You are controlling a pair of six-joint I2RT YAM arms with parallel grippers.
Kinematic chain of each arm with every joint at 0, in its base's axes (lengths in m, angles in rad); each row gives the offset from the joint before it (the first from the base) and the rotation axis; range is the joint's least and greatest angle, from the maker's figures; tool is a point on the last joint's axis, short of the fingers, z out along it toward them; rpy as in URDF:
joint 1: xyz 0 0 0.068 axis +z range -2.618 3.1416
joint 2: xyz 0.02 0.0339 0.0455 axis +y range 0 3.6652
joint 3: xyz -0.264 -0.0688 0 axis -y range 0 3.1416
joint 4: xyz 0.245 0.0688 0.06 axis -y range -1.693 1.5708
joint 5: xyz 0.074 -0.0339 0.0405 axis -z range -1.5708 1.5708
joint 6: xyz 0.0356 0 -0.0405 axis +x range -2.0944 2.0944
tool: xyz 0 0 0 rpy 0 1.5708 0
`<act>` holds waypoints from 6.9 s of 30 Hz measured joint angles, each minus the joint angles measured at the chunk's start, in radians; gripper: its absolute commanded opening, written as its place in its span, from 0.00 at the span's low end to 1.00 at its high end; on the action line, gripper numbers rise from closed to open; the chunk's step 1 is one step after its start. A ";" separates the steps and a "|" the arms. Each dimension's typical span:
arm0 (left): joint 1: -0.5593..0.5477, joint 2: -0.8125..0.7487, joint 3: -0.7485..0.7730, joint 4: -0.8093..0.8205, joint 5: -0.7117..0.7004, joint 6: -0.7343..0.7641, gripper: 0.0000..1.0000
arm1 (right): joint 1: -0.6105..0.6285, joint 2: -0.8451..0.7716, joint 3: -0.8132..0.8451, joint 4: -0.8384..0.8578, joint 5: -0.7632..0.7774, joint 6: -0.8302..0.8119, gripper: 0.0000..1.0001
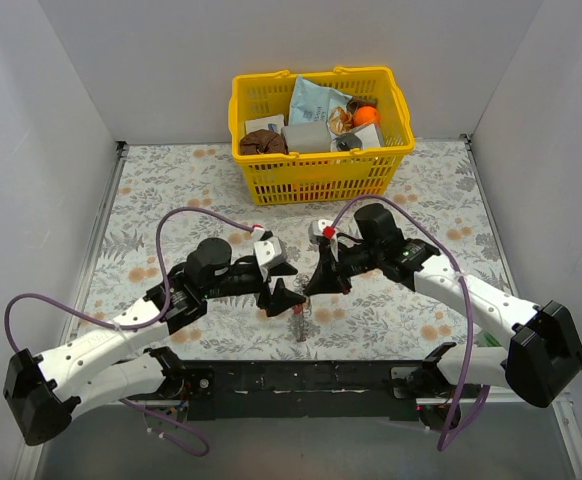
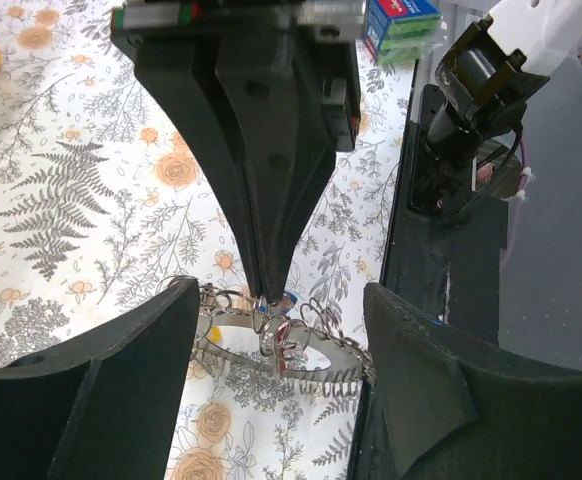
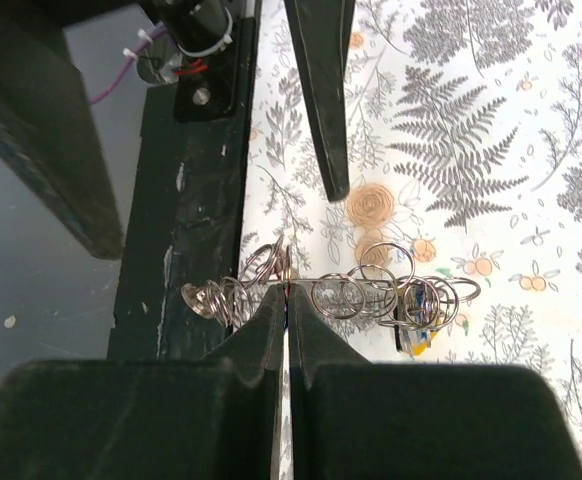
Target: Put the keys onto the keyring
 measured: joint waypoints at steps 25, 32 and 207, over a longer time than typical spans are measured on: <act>0.000 0.186 0.142 -0.224 0.166 0.182 0.51 | 0.023 0.001 0.028 -0.246 -0.023 -0.129 0.01; 0.000 0.246 0.142 -0.212 0.201 0.192 0.40 | 0.025 0.001 0.028 -0.248 -0.028 -0.136 0.01; 0.000 -0.028 -0.421 0.632 0.034 0.026 0.00 | 0.030 0.053 0.013 -0.101 -0.019 0.083 0.19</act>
